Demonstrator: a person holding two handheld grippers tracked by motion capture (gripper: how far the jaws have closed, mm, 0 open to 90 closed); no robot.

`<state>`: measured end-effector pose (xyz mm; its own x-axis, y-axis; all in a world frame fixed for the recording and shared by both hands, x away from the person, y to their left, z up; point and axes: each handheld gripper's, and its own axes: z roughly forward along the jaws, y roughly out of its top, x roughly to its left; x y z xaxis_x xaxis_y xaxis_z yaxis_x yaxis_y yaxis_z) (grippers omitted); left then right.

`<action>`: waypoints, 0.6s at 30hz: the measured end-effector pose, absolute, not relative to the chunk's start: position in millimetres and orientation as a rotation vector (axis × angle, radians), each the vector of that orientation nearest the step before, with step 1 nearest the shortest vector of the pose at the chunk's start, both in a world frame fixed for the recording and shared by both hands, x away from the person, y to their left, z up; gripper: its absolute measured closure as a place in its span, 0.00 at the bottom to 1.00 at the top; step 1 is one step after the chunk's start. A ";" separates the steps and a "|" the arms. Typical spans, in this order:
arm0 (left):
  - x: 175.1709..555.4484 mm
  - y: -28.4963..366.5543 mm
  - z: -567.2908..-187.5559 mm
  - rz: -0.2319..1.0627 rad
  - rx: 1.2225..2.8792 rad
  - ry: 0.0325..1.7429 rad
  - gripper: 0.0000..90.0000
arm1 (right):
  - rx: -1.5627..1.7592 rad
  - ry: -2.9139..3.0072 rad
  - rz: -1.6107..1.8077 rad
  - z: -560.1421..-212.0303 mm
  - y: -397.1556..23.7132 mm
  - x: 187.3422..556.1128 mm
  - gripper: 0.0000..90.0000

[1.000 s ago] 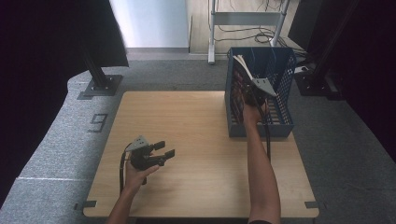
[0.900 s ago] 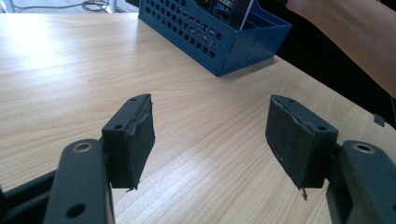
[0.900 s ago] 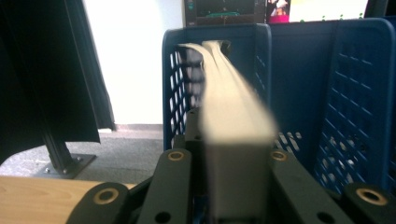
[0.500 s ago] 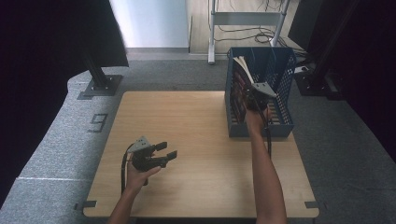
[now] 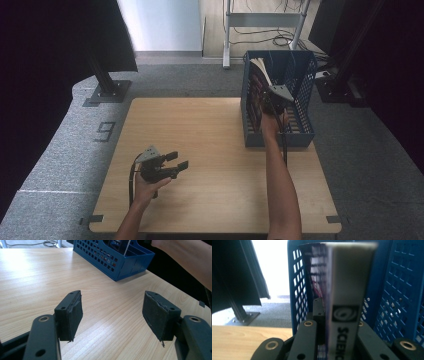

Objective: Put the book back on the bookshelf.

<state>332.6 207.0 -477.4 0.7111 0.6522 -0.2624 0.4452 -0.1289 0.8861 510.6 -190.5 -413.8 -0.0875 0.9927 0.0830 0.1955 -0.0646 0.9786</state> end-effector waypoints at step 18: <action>333.9 211.2 -477.1 0.225 1.755 0.873 0.37 | 1.220 1.478 1.268 -419.5 -157.4 525.0 0.84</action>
<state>333.9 211.2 -477.1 0.7095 0.6525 -0.2662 0.4428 -0.1188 0.8887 525.0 -157.4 -419.5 -0.1954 0.9807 0.0072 0.1562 0.0239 0.9874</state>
